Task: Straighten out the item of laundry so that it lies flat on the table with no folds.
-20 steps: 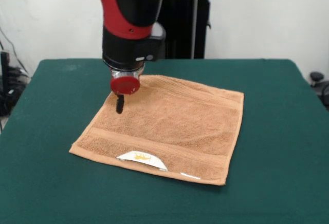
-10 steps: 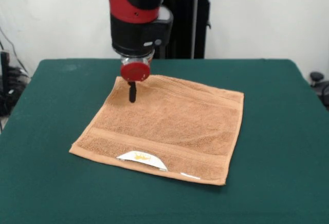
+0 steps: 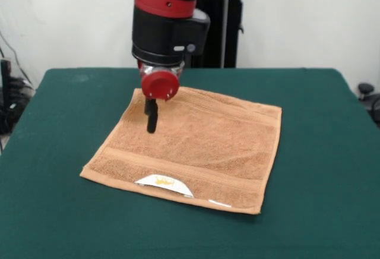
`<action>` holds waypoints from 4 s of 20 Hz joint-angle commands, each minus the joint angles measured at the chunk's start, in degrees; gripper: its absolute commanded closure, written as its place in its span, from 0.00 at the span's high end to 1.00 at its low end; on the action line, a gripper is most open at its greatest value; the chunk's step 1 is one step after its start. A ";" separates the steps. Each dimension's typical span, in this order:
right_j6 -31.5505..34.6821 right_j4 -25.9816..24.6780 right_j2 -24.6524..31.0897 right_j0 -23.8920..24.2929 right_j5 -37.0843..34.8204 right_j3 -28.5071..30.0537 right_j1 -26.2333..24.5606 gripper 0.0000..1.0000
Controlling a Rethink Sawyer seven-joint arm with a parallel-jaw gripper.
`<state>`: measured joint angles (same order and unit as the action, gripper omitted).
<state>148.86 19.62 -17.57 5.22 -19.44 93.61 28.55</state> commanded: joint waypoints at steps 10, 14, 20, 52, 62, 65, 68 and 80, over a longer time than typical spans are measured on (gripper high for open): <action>10.65 7.26 16.65 -1.34 6.25 3.54 -7.10 1.00; 11.21 8.43 15.84 -3.43 5.01 2.49 -7.69 1.00; 10.74 9.14 10.73 -7.50 2.80 -2.84 -12.27 1.00; 3.51 13.17 14.22 -8.65 4.87 -16.12 -26.32 0.00; -1.85 11.34 33.22 1.02 6.56 -11.56 -25.54 0.00; 0.53 11.82 34.62 1.33 5.11 -9.81 -24.67 0.00; 0.68 12.23 36.87 2.83 2.84 -8.44 -24.41 0.00; 0.83 11.03 43.07 7.22 -1.09 -5.63 -24.34 0.00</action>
<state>148.86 30.20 10.42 15.04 -23.47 79.22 13.48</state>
